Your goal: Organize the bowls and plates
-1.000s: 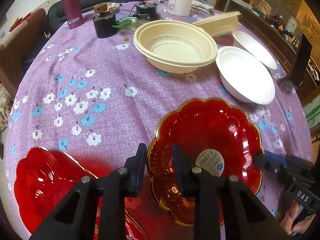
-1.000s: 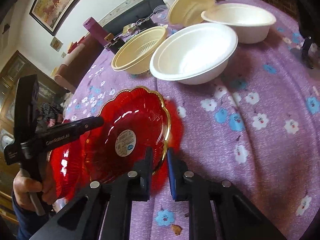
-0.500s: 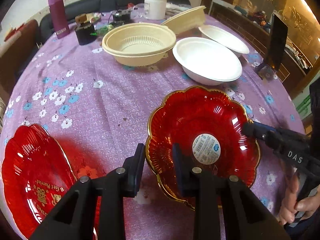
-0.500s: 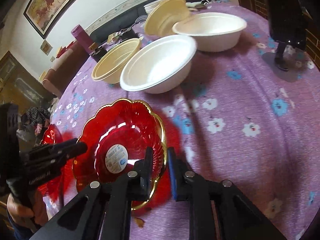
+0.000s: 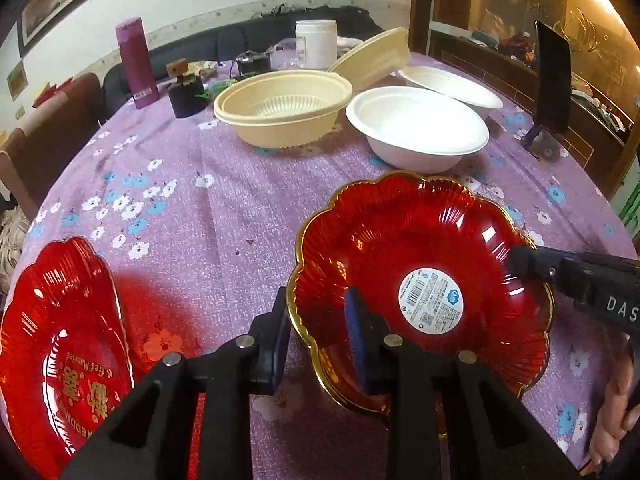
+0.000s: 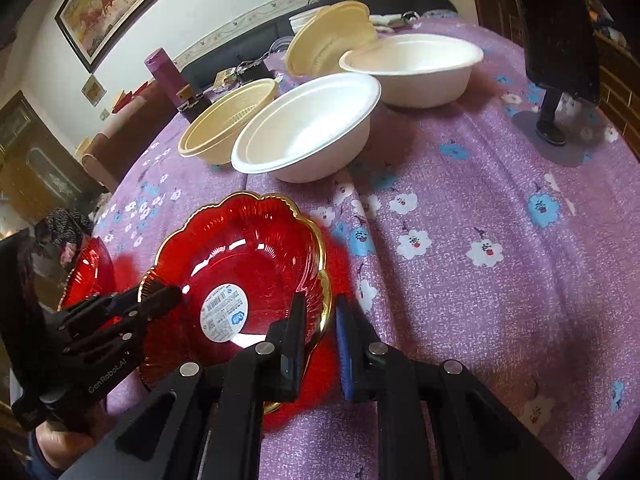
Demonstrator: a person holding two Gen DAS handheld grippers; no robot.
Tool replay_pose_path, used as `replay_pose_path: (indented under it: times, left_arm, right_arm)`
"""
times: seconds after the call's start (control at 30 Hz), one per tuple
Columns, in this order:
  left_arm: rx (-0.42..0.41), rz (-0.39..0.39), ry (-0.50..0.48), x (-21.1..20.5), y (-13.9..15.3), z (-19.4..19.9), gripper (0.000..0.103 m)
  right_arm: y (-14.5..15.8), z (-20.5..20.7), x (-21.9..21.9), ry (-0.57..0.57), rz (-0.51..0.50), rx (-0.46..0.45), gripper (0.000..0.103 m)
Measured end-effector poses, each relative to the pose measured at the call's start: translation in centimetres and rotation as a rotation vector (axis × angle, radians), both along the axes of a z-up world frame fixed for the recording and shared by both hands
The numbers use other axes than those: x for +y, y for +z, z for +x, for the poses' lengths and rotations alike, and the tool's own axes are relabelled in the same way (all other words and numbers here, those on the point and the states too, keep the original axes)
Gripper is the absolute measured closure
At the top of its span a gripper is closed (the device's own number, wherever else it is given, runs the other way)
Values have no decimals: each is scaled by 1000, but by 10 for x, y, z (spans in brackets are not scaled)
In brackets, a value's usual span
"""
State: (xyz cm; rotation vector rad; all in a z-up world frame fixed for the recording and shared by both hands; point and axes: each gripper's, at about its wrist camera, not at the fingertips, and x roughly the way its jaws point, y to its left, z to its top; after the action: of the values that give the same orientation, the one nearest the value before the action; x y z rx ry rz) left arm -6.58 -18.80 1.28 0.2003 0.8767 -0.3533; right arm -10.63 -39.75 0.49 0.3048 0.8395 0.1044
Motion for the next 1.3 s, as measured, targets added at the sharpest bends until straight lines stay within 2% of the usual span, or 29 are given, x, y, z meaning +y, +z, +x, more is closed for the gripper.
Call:
replay_pose_path:
  times: [0.1, 0.27, 0.5, 0.97, 1.3]
  left_arm:
    - [-33, -6, 4, 2, 3, -4, 78]
    - [-72, 26, 11, -3, 6, -9, 77]
    - [-77, 7, 35, 3, 7, -8, 77]
    - [-148, 32, 40, 0, 14, -20, 77]
    - [-159, 33, 34, 0, 16, -25, 76]
  right_arm:
    - [0, -4, 6, -11, -37, -20, 88]
    - [3, -10, 5, -20, -33, -64, 88]
    - [9, -19, 10, 6, -62, -120, 88]
    - [11, -22, 13, 17, -59, -141, 88]
    - [15, -26, 10, 14, -51, -153, 88]
